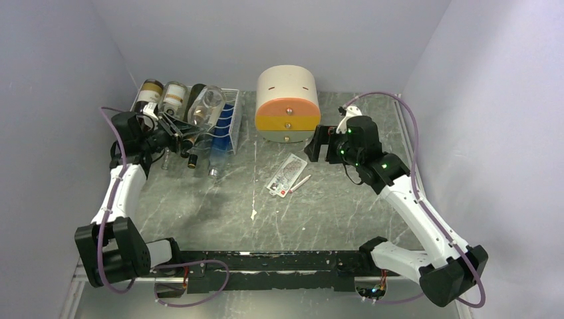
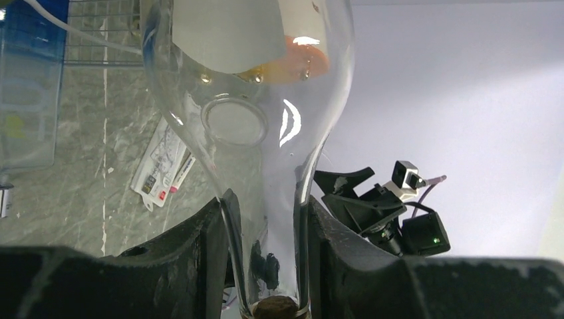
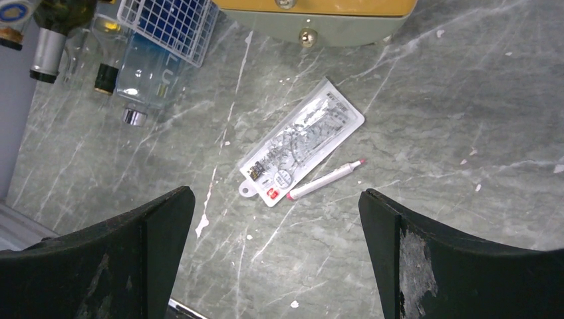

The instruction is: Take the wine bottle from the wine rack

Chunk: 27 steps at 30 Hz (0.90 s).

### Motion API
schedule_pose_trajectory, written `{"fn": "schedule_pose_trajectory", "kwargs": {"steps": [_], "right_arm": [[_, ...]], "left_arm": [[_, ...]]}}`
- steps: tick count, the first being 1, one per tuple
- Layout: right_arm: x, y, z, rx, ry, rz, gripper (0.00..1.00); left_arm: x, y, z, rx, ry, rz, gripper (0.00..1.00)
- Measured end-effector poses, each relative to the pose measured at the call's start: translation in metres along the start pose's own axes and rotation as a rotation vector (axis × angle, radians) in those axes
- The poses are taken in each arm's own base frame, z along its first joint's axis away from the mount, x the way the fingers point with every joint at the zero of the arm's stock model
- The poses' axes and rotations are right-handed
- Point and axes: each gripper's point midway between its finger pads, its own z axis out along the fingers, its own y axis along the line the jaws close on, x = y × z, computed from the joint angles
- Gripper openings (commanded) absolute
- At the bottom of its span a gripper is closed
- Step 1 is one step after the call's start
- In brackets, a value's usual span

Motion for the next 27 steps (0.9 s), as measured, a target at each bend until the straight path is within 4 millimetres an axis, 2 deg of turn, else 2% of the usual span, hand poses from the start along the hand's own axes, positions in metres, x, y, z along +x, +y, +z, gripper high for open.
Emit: {"fn": "schedule_pose_trajectory", "kwargs": {"steps": [8, 13, 17, 22, 27], "right_arm": [[0.009, 0.009, 0.016, -0.041, 0.054, 0.006, 1.00], [0.023, 0.033, 0.027, -0.109, 0.110, -0.024, 1.00], [0.040, 0.065, 0.038, -0.183, 0.164, -0.072, 1.00], [0.071, 0.109, 0.047, -0.285, 0.234, -0.134, 1.00], [0.099, 0.156, 0.051, -0.382, 0.272, -0.208, 1.00]], "left_arm": [[0.017, -0.020, -0.017, -0.001, 0.002, 0.078, 0.07], [0.036, -0.022, -0.027, -0.016, 0.021, 0.108, 0.07], [0.056, -0.019, -0.037, -0.021, 0.033, 0.120, 0.07], [0.078, -0.012, -0.046, -0.037, 0.059, 0.135, 0.07], [0.101, 0.012, -0.052, -0.063, 0.078, 0.115, 0.07]]}}
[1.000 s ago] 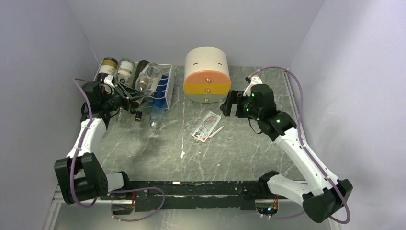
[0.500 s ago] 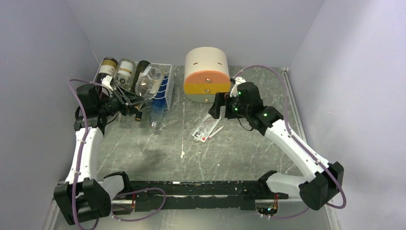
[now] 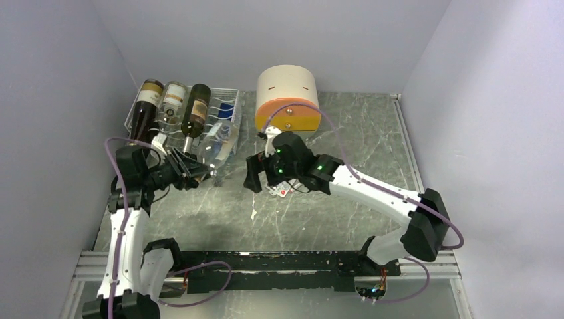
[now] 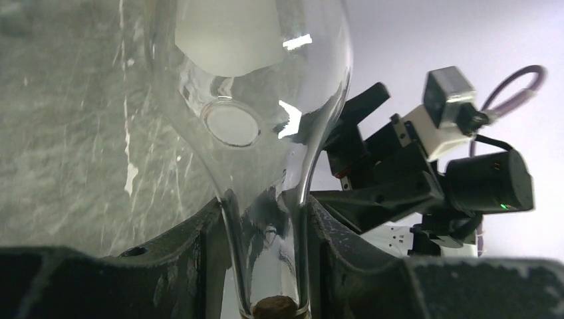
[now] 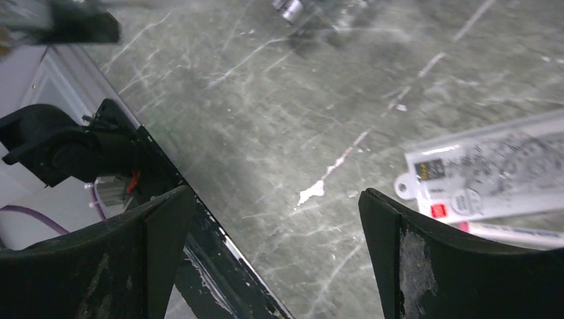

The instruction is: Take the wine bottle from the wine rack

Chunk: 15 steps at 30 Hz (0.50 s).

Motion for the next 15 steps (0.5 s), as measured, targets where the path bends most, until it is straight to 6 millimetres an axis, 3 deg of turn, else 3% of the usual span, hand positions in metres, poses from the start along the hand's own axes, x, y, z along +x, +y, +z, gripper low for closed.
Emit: {"fn": "schedule_pose_trajectory", "kwargs": {"steps": [5, 12, 15], "right_arm": [[0.004, 0.024, 0.016, -0.048, -0.008, -0.069, 0.99], [-0.016, 0.031, 0.018, -0.098, -0.086, -0.271, 1.00], [-0.028, 0.048, 0.018, -0.182, -0.154, -0.403, 1.00]], "left_arm": [[0.025, 0.025, -0.003, -0.080, 0.030, -0.067, 0.07], [0.049, 0.050, -0.007, -0.228, 0.080, -0.078, 0.07], [0.055, 0.053, -0.009, -0.277, 0.107, -0.074, 0.07]]}}
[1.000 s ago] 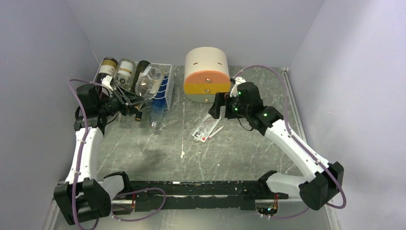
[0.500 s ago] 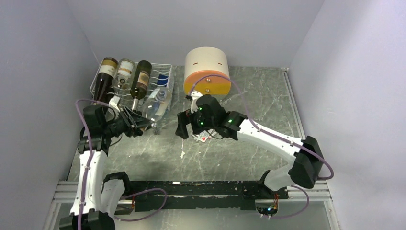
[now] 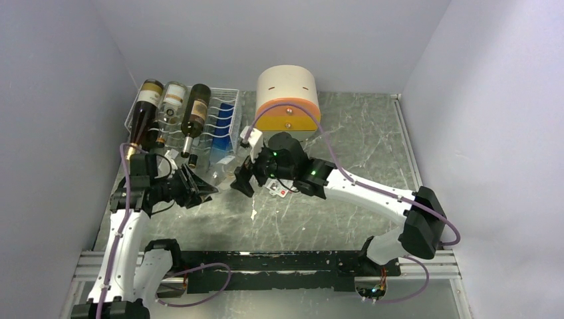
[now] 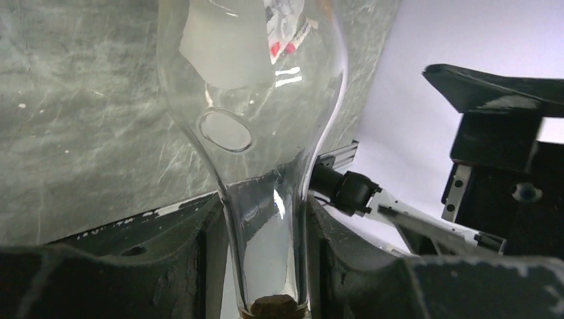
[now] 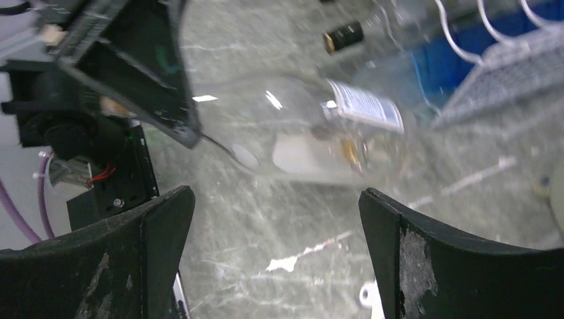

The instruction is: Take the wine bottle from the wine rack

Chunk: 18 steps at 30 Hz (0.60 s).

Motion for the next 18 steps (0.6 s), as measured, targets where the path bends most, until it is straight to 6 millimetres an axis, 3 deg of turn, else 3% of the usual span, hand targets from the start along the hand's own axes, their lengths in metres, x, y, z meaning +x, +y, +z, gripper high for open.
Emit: {"fn": "schedule_pose_trajectory", "kwargs": {"steps": [7, 11, 14, 18], "right_arm": [[-0.022, 0.059, 0.017, -0.244, -0.178, -0.298, 0.99], [-0.010, 0.086, 0.036, -0.343, -0.195, -0.418, 0.98], [0.004, 0.096, 0.049, -0.382, -0.185, -0.472, 0.97], [0.011, 0.093, 0.055, -0.367, -0.218, -0.520, 0.97]], "left_arm": [[0.009, 0.000, 0.001, -0.101, 0.085, 0.058, 0.07], [0.013, 0.001, 0.003, -0.182, 0.142, 0.108, 0.07], [0.015, 0.001, 0.004, -0.229, 0.178, 0.147, 0.07], [0.017, 0.001, 0.006, -0.299, 0.219, 0.205, 0.07]]}}
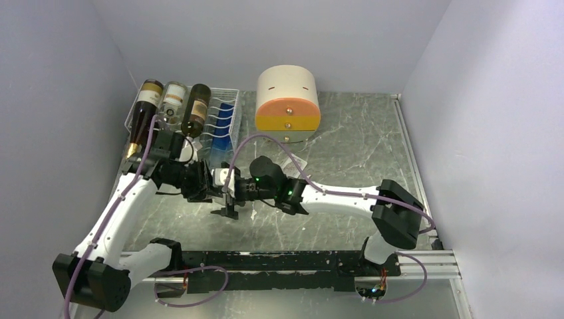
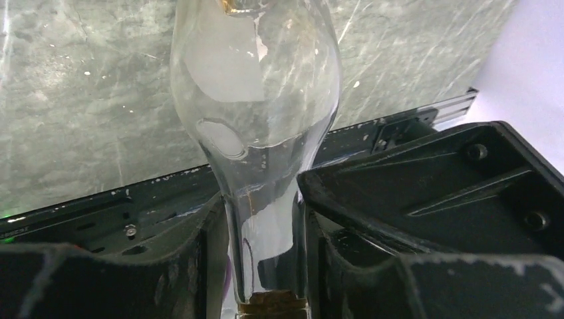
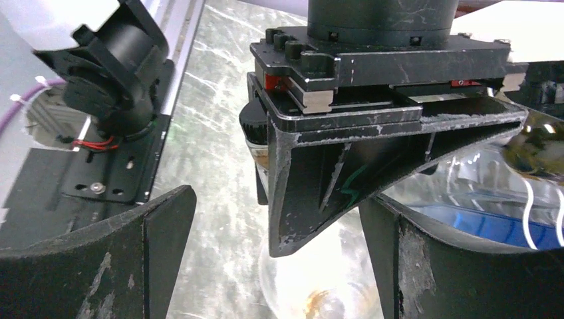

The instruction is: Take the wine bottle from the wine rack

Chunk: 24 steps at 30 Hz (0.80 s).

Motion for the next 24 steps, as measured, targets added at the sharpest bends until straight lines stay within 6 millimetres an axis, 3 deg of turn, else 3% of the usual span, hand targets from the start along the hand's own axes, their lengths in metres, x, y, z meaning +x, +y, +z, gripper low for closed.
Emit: {"fn": "schedule_pose_trajectory", "kwargs": {"steps": [7, 11, 18, 24], "right_arm": [[0.015, -0.015, 0.007, 0.098, -0.037, -0.030, 0.89], [0.031, -0.013, 0.007, 0.144, -0.052, -0.020, 0.79], [0.030, -0.025, -0.005, 0.251, -0.113, -0.005, 0.62], [0.029, -0.029, -0.019, 0.321, -0.159, 0.035, 0.50]], "left_arm": [[0.001, -0.010, 0.006, -0.064, 0.046, 0.096, 0.10], [0.000, -0.017, 0.009, -0.070, 0.067, 0.132, 0.24], [-0.003, -0.025, 0.009, -0.064, 0.070, 0.174, 0.59], [-0.016, -0.054, -0.006, 0.032, 0.001, 0.243, 0.72]]}}
